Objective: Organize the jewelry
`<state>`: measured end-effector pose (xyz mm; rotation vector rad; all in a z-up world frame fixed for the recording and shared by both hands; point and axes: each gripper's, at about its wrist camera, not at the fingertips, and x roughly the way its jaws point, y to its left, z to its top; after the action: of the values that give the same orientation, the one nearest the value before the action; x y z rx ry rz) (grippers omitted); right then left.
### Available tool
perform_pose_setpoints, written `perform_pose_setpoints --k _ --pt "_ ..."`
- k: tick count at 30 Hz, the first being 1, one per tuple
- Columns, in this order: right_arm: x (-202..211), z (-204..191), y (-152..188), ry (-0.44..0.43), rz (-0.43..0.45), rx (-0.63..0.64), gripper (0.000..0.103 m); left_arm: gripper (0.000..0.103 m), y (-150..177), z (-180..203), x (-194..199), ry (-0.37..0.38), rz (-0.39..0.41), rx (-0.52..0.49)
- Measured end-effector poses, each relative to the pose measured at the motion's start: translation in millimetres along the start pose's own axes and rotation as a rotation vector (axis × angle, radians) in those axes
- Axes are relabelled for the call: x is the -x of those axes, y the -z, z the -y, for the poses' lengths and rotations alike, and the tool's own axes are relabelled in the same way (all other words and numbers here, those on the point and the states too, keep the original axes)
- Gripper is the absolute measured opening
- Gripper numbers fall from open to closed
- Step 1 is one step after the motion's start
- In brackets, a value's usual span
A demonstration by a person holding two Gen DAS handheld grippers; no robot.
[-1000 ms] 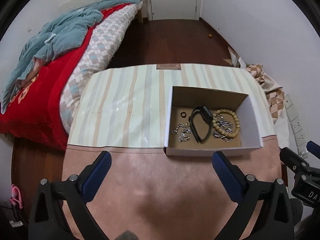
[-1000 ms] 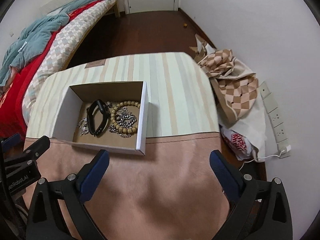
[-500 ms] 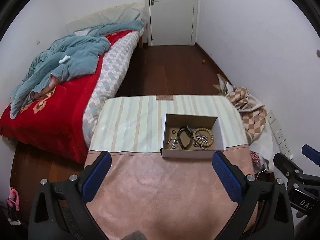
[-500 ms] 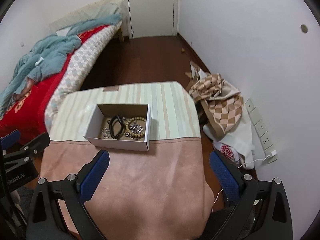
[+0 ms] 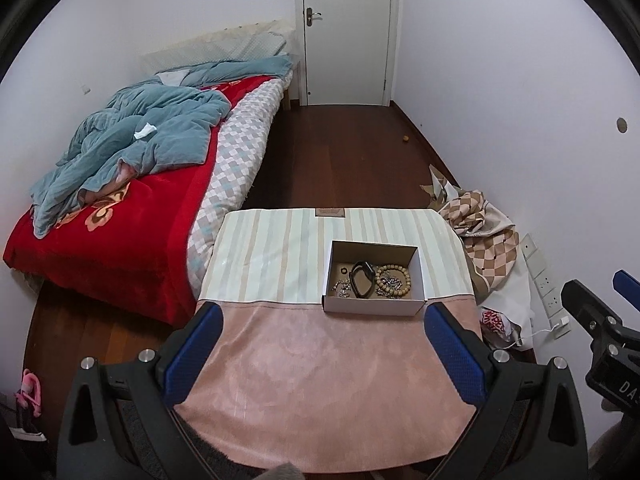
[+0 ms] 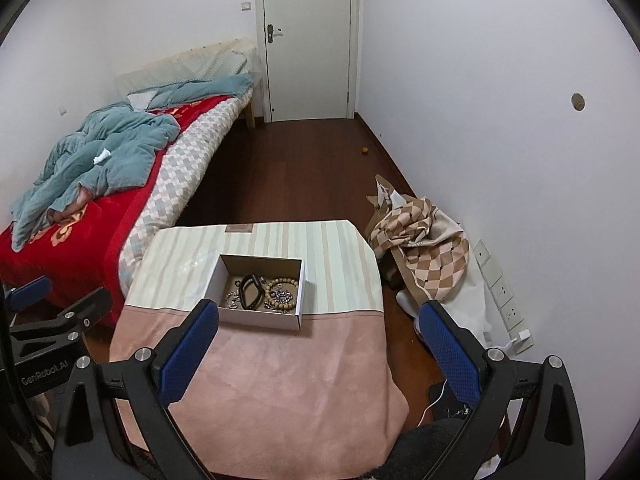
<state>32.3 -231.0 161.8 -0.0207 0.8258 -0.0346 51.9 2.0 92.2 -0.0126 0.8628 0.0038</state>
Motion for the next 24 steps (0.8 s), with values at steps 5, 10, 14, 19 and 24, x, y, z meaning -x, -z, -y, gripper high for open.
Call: perform_pose_setpoints --k 5,10,14,19,24 --pt "10.7 2.6 -3.9 0.002 -0.009 0.005 0.102 0.103 -0.7 0.6 3.3 0.001 -0.024 0.000" --pt "6.5 6.0 -7.1 0.008 -0.026 0.004 0.103 0.103 -4.5 4.6 -6.4 0.008 -0.055 0.002" --pt "-8.9 7.4 -11.0 0.012 -0.053 0.007 0.103 0.103 -11.3 10.8 -16.0 -0.005 -0.058 -0.013" --pt "-32.1 3.6 -19.3 0.018 -0.076 0.001 0.103 0.103 -20.2 10.5 -35.7 -0.012 -0.077 0.002" --pt "-57.6 0.8 -30.4 0.028 -0.090 0.000 0.103 0.103 -25.5 6.9 -58.8 -0.027 -0.111 0.021"
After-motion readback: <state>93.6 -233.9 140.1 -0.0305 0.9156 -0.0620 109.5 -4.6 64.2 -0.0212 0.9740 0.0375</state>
